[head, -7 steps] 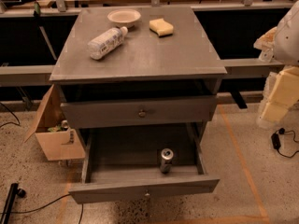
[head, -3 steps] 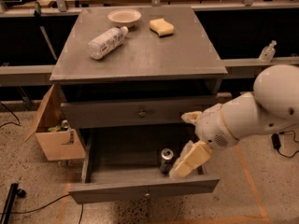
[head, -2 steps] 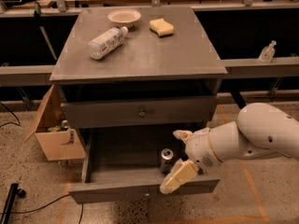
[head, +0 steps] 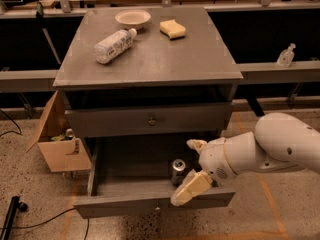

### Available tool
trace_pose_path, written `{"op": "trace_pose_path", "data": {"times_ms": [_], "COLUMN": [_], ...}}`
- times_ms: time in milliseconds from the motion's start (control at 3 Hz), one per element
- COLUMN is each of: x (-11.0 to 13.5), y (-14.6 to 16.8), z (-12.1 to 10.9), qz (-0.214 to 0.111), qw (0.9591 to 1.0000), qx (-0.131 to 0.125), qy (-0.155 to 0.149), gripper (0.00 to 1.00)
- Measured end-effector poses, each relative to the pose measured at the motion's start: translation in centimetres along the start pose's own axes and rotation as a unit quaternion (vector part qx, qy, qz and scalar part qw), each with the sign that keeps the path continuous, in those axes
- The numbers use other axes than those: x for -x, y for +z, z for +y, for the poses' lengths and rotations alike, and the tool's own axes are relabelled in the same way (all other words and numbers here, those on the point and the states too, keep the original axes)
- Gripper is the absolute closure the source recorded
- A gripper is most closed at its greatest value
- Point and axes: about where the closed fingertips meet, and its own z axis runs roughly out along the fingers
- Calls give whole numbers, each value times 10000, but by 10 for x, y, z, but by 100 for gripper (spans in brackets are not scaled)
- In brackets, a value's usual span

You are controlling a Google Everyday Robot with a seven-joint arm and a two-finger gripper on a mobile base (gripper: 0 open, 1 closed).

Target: Pick redbull can from middle drawer and place on counter

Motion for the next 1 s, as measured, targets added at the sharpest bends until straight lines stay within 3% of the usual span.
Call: {"op": "trace_pose_path", "data": {"times_ms": [333,667,1000], "x": [-24,-46,-69], "y": [2,14,38], "z": [-35,-81,-120], "qz": [-250,-581,-637], "qw": [9987,9959,9951], "qx": [-395,-667,-744], "qy": [210,201,120], "gripper": [0,0,0]}}
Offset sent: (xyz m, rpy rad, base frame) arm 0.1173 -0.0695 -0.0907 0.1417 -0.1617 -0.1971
